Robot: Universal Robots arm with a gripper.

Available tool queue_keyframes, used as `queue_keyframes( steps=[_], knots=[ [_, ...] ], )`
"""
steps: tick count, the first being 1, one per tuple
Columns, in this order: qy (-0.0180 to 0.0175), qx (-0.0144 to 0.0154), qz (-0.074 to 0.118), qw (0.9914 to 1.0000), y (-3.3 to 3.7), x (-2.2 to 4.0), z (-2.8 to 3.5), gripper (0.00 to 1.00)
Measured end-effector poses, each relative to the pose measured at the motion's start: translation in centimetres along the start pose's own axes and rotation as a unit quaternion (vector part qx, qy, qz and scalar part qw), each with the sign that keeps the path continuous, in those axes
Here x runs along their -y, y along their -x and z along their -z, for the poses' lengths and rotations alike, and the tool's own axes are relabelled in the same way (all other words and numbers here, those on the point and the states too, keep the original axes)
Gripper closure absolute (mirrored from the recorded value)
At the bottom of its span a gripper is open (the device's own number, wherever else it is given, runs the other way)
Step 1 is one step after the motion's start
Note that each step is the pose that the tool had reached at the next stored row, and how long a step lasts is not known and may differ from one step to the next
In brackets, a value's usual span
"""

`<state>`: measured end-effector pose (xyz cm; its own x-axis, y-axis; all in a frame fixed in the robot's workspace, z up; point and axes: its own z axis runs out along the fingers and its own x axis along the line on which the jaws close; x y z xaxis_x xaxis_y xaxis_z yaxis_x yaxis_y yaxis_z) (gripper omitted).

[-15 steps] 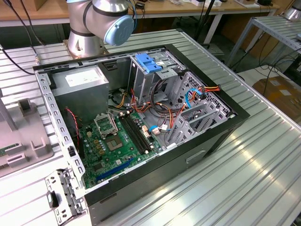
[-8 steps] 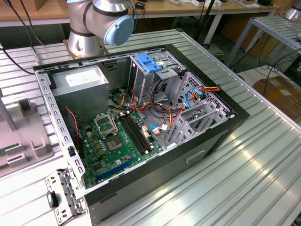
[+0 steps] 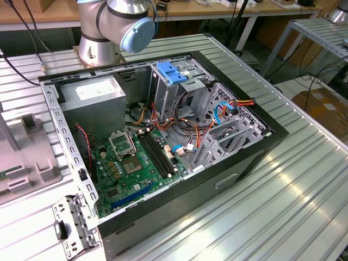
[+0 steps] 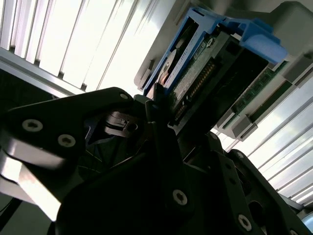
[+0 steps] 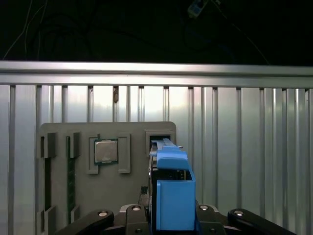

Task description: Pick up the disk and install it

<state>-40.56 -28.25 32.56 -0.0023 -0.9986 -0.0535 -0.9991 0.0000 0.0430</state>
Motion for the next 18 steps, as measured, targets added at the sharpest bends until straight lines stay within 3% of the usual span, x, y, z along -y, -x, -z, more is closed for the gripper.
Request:
queue_keyframes(
  steps=[18],
  knots=[
    [0.0,0.0,0.0,1.0,0.04,-0.03,0.76,0.64]
  ],
)
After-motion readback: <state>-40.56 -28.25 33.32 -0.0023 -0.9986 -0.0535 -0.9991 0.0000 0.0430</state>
